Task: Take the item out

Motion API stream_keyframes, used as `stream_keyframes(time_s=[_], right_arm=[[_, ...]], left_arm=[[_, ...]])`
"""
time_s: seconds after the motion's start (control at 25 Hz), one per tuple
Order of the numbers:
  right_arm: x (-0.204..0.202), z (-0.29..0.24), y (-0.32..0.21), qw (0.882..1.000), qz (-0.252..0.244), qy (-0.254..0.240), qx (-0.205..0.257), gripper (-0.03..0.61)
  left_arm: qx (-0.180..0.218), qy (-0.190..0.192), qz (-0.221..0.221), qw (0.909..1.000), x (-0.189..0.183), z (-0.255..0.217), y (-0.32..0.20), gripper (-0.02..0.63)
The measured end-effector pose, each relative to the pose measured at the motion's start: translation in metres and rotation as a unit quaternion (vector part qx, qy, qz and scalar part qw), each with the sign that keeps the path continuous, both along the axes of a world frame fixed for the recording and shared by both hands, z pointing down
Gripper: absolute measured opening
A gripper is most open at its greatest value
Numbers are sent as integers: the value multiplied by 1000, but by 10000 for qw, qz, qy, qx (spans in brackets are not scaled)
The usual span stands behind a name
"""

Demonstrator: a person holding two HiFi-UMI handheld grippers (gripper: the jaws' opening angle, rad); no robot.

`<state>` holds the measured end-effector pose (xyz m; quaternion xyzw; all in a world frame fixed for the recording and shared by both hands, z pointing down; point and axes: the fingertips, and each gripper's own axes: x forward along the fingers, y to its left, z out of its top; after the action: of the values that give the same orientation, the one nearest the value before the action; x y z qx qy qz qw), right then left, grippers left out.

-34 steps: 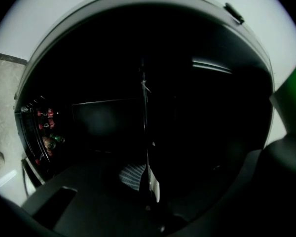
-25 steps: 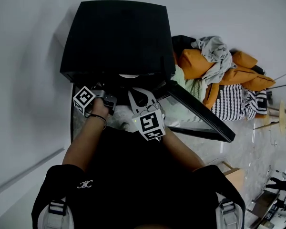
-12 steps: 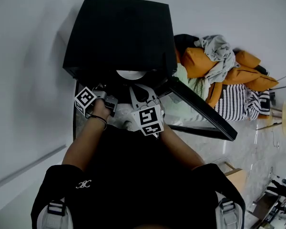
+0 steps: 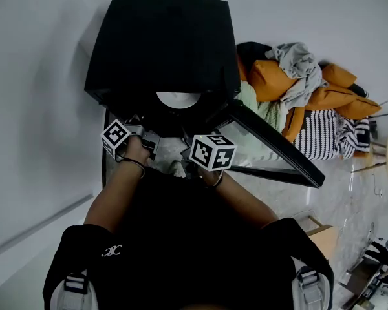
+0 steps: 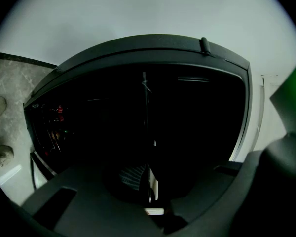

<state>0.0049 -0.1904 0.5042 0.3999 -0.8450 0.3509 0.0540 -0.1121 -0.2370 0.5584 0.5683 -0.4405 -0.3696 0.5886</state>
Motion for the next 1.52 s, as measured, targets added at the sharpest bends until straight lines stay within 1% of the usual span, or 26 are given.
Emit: stream_keyframes(time_s=[0.16, 0.24, 0.28, 0.32, 0.4, 0.52, 0.6, 0.68, 0.92, 1.52], right_arm=[[4, -3, -3, 9984, 318, -430, -197, 9], [6, 1, -5, 9945, 515, -788, -465, 13], [7, 5, -6, 9910, 620, -1007, -625, 34], [8, 8, -6, 9867, 719, -1224, -788, 52], [11, 16, -6, 9761, 900, -1645, -1102, 58], [15, 25, -11, 9518, 1202, -2295, -1639, 58], [19, 30, -15, 9378, 1392, -2534, -1924, 58], [22, 33, -18, 9304, 1527, -2627, -2051, 58], [23, 35, -25, 9112, 1783, -2964, -2237, 58], [17, 42, -32, 8814, 2112, -3434, -2461, 58]], left_arm=[[11, 11, 8, 10000, 0, 0, 4, 35], [19, 9, 13, 10000, 0, 1, 5, 35], [17, 9, 19, 10000, 0, 1, 6, 35], [12, 11, 30, 10000, 0, 2, 7, 35], [0, 16, 64, 10000, 1, 3, 8, 35], [-4, 23, 91, 10000, 1, 2, 8, 36], [-13, 26, 96, 9999, 1, 1, 8, 37], [-25, 30, 103, 9999, 2, 1, 8, 35], [-39, 19, 145, 9999, 2, 3, 8, 37], [-75, -17, 322, 9995, 4, 4, 9, 37]])
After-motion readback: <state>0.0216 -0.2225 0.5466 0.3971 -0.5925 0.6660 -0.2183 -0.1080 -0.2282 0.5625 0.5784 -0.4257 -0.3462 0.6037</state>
